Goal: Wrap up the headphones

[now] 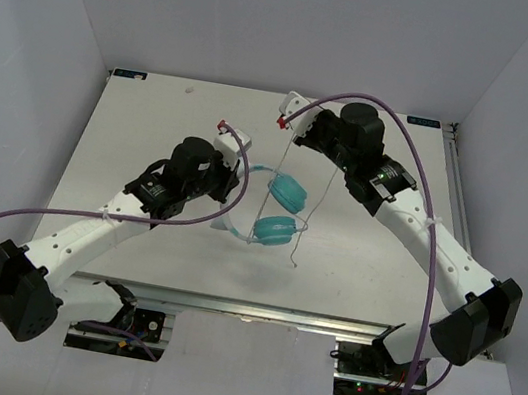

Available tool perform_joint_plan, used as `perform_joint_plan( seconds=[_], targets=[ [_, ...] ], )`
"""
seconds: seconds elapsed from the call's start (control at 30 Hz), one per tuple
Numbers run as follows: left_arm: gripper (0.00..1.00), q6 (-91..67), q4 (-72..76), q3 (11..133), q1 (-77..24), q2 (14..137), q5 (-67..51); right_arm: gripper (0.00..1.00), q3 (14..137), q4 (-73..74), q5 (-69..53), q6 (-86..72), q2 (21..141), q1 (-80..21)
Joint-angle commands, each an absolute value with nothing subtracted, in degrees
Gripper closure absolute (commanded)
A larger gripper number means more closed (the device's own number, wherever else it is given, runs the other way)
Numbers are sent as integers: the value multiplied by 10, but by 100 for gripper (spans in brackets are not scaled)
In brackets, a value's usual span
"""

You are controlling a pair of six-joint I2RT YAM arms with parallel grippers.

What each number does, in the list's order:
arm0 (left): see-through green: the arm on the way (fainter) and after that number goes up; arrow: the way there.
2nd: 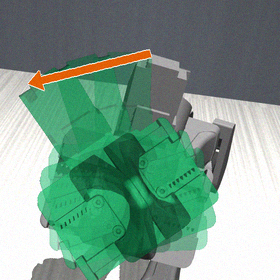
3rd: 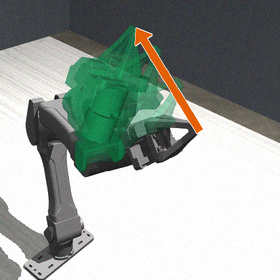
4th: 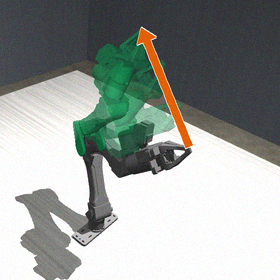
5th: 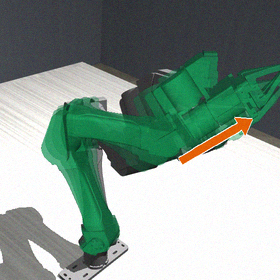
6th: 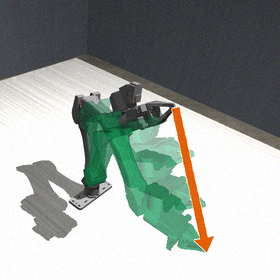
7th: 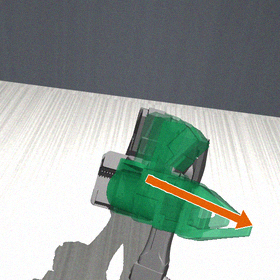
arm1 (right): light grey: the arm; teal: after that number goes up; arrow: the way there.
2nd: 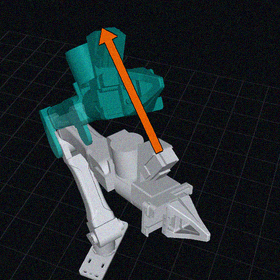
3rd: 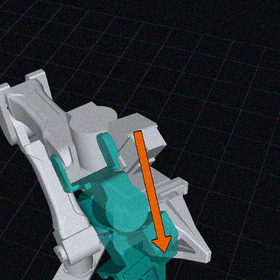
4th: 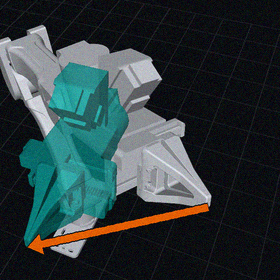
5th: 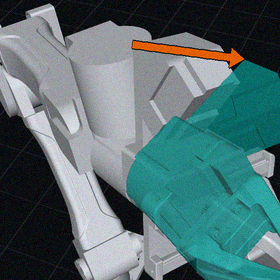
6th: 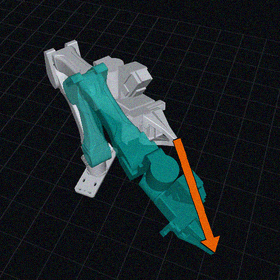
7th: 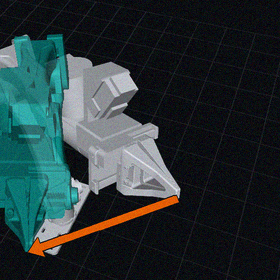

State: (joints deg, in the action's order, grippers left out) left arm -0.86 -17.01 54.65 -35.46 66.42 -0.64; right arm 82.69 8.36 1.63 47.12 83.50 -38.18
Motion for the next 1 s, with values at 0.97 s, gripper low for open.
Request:
perform_joint_plan(
  seconds=[0.97],
  targets=[
    [100, -15, -231, 721, -400, 637, -66, 92, 812, 26, -271, 170, 956, -219]
  ],
)
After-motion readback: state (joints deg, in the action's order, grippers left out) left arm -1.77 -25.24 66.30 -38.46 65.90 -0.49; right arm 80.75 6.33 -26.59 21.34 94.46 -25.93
